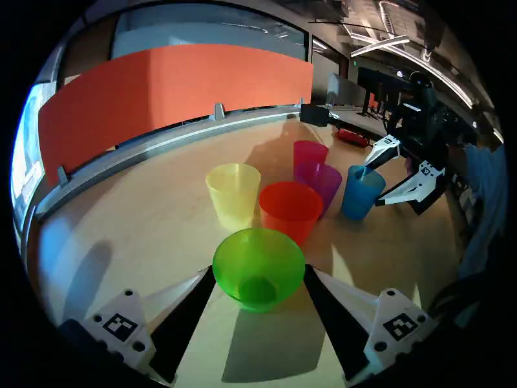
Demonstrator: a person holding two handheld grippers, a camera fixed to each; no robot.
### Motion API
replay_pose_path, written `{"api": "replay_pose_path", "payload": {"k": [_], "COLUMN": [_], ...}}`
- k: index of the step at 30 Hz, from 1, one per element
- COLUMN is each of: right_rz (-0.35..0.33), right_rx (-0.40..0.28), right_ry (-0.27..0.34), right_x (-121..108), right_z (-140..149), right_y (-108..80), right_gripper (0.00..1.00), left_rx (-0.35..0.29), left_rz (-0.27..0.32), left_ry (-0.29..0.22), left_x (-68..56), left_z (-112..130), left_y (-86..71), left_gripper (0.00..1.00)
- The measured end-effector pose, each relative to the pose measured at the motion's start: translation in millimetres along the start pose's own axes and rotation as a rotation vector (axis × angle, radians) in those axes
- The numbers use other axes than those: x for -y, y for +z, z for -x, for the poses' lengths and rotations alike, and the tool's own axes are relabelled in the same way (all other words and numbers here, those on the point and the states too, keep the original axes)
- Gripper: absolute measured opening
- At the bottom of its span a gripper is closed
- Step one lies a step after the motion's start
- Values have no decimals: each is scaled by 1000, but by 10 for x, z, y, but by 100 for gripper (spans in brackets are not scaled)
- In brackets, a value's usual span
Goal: Pour water
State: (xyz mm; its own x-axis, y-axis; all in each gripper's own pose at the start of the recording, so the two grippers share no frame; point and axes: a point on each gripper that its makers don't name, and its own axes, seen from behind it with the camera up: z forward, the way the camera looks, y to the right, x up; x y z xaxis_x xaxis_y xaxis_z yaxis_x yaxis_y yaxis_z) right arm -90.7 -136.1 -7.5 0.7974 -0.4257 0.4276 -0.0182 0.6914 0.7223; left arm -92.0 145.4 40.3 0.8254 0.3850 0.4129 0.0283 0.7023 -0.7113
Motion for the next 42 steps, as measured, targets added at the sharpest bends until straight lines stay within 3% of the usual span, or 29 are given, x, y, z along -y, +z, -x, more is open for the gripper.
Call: {"api": "replay_pose_path", "payload": {"k": [7,15,29,34,42], "right_rz": [-7,-13,-12,-6,27], "right_rx": [-6,-9,-22,-30,-56], "right_ry": [0,-5,-4,-8,-22], "right_x": [-5,-2,-2,-3,-32], "right_z": [-47,-64,-83,-93,-159], "right_y": [46,54,109,131,41], "right_gripper": [100,100,100,91,90], "left_rx": [-2,9,8,-2,-40], "left_rz": [9,2,1,-5,-15], "left_ry": [10,23,14,12,6], "left_x": [-13,-15,4,9,-18], "left_z": [-41,-7,-17,-47,-164], "left_y": [48,93,89,53,-95], "left_gripper": [100,88,87,87,87]}}
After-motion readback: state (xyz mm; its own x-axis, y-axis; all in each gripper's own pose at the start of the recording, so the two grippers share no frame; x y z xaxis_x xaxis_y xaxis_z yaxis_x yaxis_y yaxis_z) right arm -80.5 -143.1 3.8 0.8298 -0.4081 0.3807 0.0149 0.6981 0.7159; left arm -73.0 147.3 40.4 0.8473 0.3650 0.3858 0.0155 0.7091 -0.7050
